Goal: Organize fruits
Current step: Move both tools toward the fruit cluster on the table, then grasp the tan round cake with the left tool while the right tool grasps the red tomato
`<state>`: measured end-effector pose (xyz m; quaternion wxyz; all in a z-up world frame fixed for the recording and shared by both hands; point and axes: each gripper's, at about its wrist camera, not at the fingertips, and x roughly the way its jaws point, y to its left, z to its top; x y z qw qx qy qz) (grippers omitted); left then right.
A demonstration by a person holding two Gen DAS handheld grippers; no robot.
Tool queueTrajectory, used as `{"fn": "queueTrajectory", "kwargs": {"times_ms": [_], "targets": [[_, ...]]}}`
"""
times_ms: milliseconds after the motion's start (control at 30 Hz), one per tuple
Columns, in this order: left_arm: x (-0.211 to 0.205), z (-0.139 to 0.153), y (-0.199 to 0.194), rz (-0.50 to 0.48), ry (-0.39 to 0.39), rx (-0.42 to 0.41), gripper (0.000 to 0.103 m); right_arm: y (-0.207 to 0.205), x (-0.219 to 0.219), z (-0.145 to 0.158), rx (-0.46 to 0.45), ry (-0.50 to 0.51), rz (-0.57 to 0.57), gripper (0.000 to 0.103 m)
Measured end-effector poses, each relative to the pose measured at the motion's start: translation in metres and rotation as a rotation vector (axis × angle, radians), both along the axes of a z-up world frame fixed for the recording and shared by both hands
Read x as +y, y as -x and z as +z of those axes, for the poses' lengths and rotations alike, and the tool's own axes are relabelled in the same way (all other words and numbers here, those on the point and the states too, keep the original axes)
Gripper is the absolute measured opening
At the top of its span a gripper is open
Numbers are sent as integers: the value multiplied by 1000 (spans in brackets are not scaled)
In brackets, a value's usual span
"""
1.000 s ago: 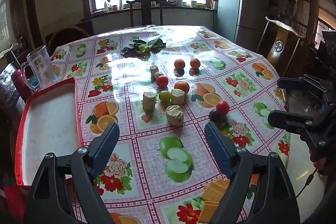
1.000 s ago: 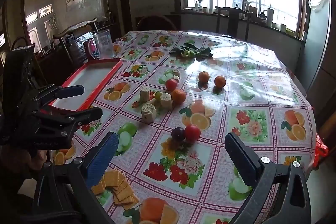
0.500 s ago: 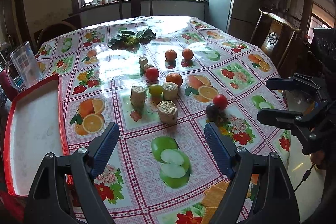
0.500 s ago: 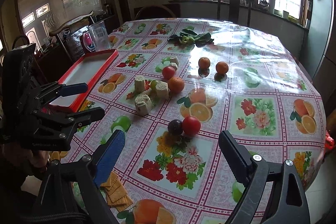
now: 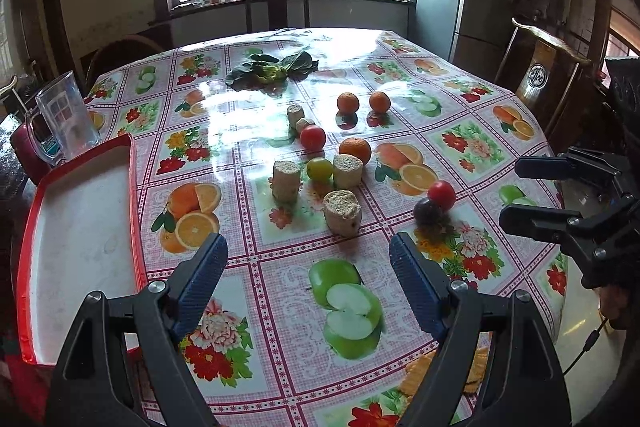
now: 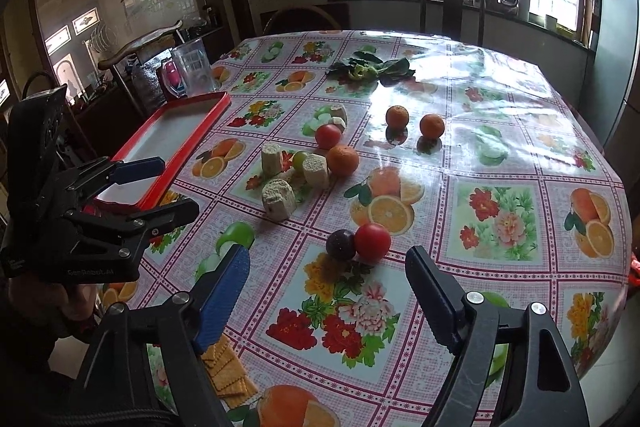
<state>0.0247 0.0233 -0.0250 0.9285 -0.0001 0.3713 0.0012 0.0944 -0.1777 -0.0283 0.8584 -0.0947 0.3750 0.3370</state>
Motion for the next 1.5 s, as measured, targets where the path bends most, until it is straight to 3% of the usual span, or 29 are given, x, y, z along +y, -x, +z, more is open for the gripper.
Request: {"fn": "queueTrajectory", "kwargs": {"times_ms": [600, 733, 833, 1233, 1500], "targets": [[-3, -5, -8, 10, 11, 32, 84, -8, -15, -13, 34, -17, -33, 71], [-3, -11, -14, 7, 19, 45, 84, -17, -17, -21, 58, -16, -51, 64], [-2, -16, -22, 6, 29, 58, 84, -24, -18, -25, 75, -24, -68, 58], [-6, -38, -58, -11, 35, 114, 84, -54, -10, -46, 125, -28, -94, 55], [-8, -57, -82, -28, 59, 163, 83, -77, -3, -63, 195, -59, -101, 48]]}}
